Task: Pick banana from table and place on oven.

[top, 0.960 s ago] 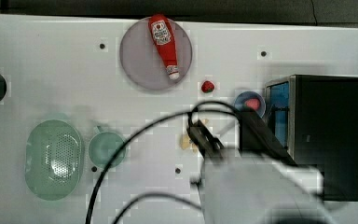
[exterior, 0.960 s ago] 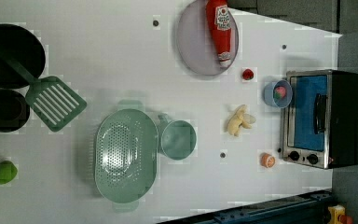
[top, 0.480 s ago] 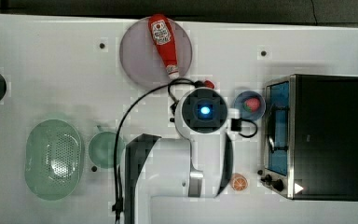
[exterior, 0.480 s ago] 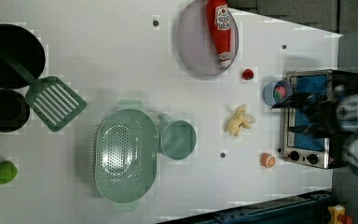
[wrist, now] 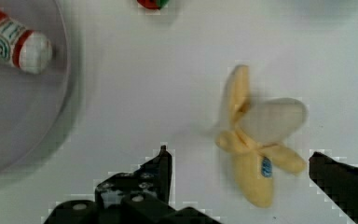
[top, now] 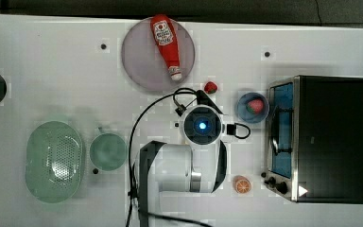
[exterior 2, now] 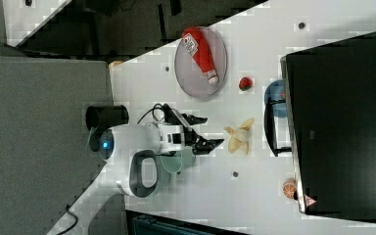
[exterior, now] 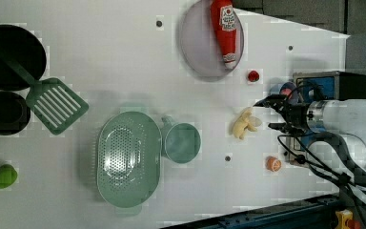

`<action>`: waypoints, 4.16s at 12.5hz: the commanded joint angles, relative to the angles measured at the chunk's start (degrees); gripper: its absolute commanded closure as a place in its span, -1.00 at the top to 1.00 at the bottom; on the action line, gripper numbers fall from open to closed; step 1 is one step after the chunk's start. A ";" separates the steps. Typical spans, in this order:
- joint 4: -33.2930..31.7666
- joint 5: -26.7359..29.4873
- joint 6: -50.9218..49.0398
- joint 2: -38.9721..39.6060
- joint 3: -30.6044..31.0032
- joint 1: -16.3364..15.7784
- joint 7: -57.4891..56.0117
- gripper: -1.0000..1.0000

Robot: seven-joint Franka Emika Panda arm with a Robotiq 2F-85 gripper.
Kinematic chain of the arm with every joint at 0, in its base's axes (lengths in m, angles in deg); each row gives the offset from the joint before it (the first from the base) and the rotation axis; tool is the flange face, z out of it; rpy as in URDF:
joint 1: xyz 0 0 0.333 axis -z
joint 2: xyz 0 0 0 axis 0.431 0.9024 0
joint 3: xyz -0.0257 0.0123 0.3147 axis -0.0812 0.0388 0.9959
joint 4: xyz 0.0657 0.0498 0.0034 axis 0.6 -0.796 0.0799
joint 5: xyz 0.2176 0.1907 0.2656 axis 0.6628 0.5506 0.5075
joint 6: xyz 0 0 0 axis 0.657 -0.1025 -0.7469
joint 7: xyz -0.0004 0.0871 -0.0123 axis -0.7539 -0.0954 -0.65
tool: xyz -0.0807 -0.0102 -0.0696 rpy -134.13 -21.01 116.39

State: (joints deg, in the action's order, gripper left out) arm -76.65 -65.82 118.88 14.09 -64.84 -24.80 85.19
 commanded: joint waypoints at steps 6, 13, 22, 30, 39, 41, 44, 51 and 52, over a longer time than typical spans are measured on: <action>-1.01 -0.72 12.45 12.59 -0.56 0.01 -0.56 1.00; -1.78 -0.72 14.26 11.02 0.06 -0.09 -0.52 -0.43; 3.67 -0.71 -12.47 -13.45 0.04 0.02 -0.27 -0.43; 24.57 -1.43 -45.90 -21.85 -8.16 1.45 -2.61 -0.43; 27.12 -3.79 -26.74 -5.57 -30.37 2.80 -39.13 -0.43; 28.83 -3.37 -24.96 -1.45 -32.20 2.86 -44.14 -0.43; 29.97 -1.96 -24.65 2.34 -33.11 3.35 -49.56 -0.13; 30.58 -2.29 -24.97 0.19 -32.28 2.74 -49.83 1.00; 30.85 -2.62 -26.68 -1.79 -31.51 1.91 -49.69 1.00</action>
State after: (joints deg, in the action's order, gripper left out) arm -46.10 -68.35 93.12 14.74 -97.27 -20.92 36.67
